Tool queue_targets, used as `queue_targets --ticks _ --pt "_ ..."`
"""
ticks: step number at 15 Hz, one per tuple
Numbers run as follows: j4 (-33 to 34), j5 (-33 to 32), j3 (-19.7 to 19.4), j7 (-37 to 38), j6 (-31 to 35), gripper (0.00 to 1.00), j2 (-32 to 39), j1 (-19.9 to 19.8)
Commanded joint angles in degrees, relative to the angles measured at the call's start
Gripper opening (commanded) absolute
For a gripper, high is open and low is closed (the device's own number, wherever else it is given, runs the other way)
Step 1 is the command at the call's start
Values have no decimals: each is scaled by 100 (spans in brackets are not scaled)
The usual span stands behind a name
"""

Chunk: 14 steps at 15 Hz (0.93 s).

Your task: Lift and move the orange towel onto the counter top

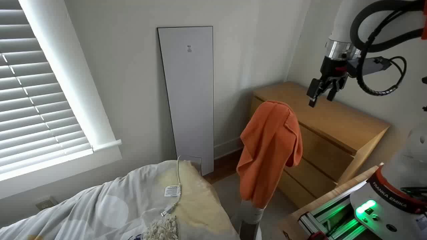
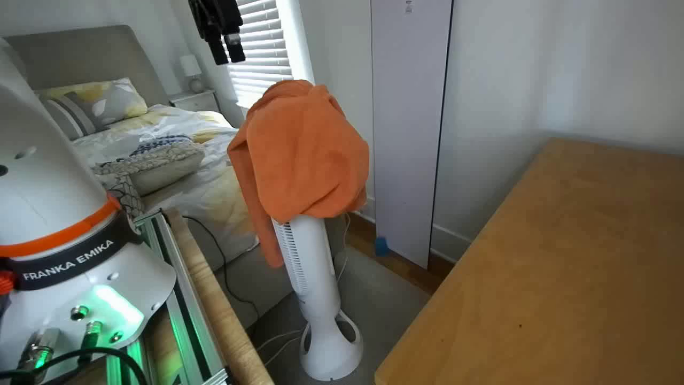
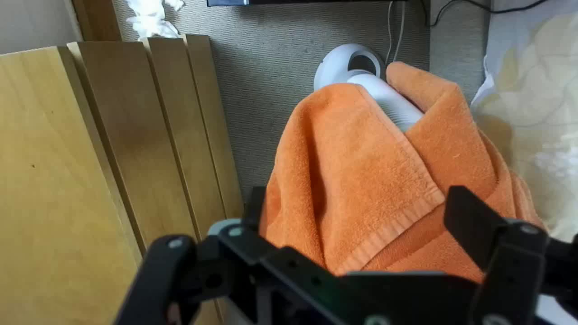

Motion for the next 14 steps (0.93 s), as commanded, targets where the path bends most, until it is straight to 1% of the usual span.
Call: queue_targets --ticks 1,11,12,13,14 --pt "-24 -19 -23 13 -12 100 6 22" --pt "-76 -20 -25 14 -11 100 44 23" --pt "-25 32 -93 -258 144 100 203 156" --pt "63 -59 -32 -375 273 100 409 173" --pt "145 50 -60 -518 469 100 639 266"
